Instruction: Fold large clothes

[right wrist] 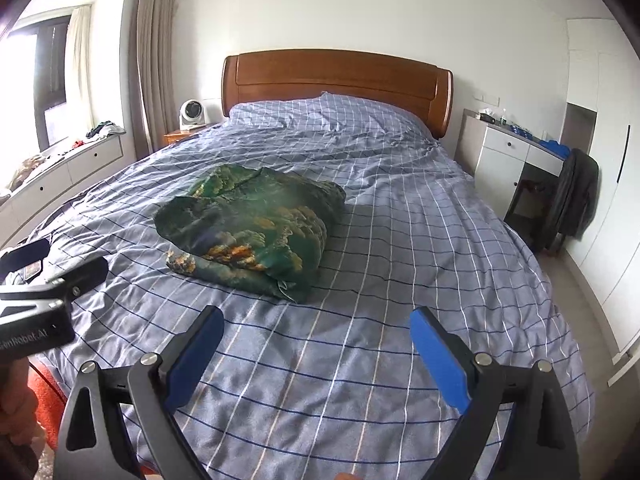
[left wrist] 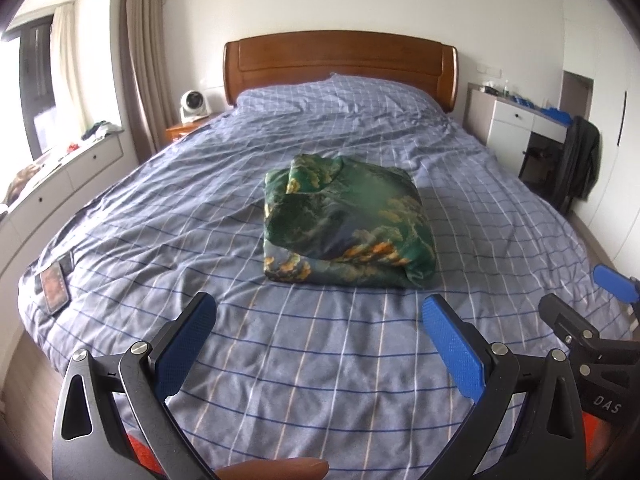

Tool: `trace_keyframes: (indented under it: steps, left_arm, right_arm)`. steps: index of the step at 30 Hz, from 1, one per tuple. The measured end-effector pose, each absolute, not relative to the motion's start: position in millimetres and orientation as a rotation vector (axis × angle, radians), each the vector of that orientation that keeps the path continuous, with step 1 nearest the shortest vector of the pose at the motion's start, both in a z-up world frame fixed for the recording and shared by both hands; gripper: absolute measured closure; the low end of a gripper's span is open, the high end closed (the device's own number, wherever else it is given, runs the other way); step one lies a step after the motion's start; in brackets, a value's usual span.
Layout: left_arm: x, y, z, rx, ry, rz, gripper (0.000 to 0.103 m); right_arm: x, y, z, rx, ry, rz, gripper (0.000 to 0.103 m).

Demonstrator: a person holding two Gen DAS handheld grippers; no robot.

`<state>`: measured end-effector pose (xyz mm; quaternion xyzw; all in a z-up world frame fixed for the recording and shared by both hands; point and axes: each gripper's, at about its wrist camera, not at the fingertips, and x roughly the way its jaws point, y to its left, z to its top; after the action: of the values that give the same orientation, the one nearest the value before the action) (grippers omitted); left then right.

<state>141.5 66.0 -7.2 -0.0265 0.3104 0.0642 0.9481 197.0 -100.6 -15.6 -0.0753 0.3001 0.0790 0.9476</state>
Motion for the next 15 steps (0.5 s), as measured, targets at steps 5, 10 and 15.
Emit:
trace_keyframes:
  steps: [5, 10, 15]
  left_arm:
    - [141.8, 64.9, -7.6, -0.055, 0.635, 0.136, 0.000]
    - [142.6, 66.8, -9.1, -0.056, 0.640, 0.141, 0.000]
    - [144.2, 67.3, -11.2, -0.046, 0.645, 0.134, 0.000]
  right_arm:
    - [197.8, -96.4, -17.2, -0.160, 0.614, 0.168, 0.007]
    - [201.7, -97.0, -21.8, -0.159, 0.627, 0.160, 0.007]
    - [205.6, -97.2, -24.6, -0.160, 0.635, 0.152, 0.007]
